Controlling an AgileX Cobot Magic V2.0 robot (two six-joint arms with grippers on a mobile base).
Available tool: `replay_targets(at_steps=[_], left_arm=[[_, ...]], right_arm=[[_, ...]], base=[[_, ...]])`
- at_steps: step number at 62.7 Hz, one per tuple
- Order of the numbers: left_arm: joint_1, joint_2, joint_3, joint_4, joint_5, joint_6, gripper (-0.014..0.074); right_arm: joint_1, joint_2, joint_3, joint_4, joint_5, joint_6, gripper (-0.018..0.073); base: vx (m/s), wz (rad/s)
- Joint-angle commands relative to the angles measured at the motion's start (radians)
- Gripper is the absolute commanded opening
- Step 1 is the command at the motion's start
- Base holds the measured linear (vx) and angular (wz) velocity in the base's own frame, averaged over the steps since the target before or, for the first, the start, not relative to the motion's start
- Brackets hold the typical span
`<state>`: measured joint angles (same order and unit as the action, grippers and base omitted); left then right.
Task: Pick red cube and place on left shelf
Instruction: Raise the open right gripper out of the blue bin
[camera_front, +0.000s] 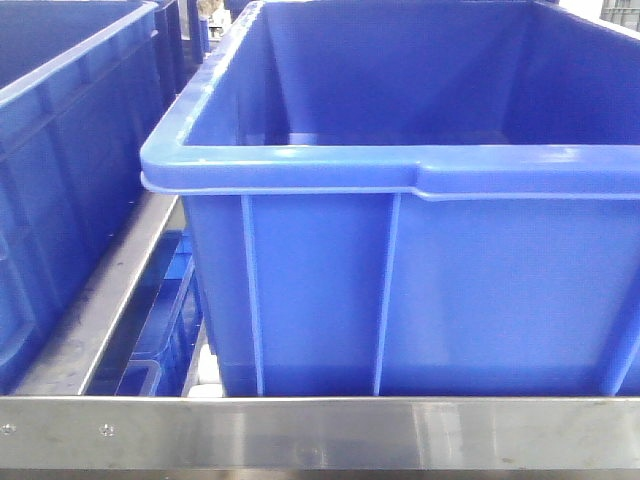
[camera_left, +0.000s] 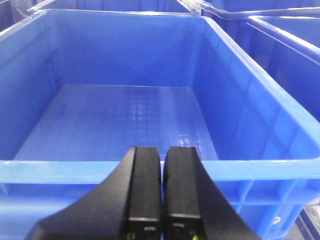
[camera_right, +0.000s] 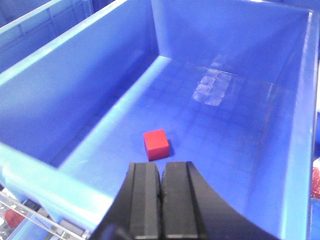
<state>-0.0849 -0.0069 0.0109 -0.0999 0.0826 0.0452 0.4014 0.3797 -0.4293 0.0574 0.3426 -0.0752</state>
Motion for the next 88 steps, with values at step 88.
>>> replay_targets(at_steps=[88], left_arm=[[-0.006,-0.012,0.024,-0.001,-0.089,-0.005,0.0102]], right_arm=[[-0.42,-0.409,0.435,-0.013,-0.46,0.124,0.0046]], base=[[0.0,0.0]])
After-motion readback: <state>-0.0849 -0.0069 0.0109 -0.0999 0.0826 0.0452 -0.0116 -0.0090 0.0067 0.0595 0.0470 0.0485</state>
